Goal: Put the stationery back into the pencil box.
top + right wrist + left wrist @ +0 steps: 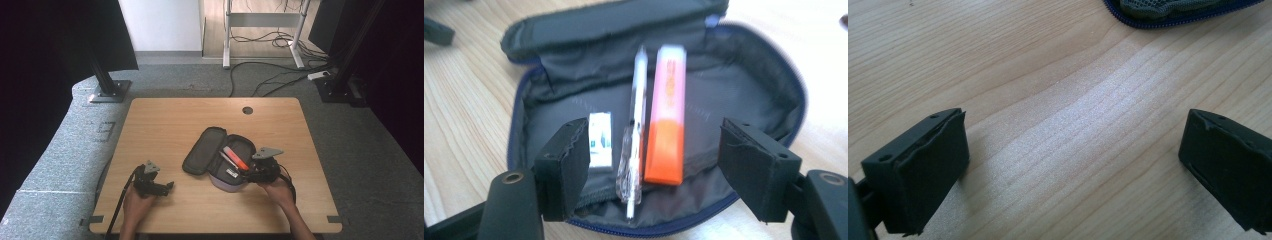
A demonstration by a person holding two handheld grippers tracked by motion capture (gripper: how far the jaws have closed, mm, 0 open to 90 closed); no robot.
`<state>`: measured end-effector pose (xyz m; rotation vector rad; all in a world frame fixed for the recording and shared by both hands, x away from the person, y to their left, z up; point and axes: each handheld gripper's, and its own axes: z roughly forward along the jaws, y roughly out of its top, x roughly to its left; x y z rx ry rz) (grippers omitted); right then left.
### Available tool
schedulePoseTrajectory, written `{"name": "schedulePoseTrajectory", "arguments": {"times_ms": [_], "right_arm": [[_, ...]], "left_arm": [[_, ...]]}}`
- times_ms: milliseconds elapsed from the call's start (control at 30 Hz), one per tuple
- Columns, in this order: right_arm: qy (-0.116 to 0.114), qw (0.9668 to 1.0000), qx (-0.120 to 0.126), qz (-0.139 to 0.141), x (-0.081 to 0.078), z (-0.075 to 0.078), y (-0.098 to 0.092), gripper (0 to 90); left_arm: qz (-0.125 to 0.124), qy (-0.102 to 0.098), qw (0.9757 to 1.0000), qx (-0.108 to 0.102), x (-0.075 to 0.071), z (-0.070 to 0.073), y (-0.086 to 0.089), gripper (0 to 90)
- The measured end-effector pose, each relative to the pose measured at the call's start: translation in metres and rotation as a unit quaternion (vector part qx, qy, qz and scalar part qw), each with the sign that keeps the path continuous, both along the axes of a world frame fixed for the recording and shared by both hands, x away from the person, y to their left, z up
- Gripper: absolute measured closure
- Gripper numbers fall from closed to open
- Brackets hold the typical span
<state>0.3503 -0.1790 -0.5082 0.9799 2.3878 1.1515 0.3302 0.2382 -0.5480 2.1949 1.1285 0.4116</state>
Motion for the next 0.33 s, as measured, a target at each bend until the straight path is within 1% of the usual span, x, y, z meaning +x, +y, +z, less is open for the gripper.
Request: {"name": "schedulePoseTrajectory", "arguments": {"times_ms": [67,167,200,233,267,333], "right_arm": [[0.007,1.0000,-0.003,-0.002,0.000,-0.010,0.001,29.2],[0.025,0.9997,-0.003,-0.002,0.001,-0.033,0.001,29.9],[0.030,0.9996,0.003,-0.003,0.001,-0.040,0.001,30.6],[0.025,0.9995,0.019,-0.007,0.001,-0.045,-0.001,30.8],[0.026,0.9992,0.029,-0.009,0.001,-0.045,-0.003,32.1],[0.029,0.9990,0.034,-0.007,0.002,-0.041,-0.004,32.5]], "left_arm": [[0.000,0.000,1.0000,0.000,0.000,0.000,0.000,0.0],[0.000,0.000,1.0000,0.001,0.000,0.000,0.000,0.0],[0.000,0.000,1.0000,0.000,0.000,0.000,0.000,0.0],[0.001,0.000,1.0000,0.000,0.000,0.000,0.000,0.0],[0.001,0.000,1.0000,0.001,0.000,0.000,0.000,0.0],[0.002,0.000,1.0000,0.001,0.001,0.000,-0.001,0.0]]}}
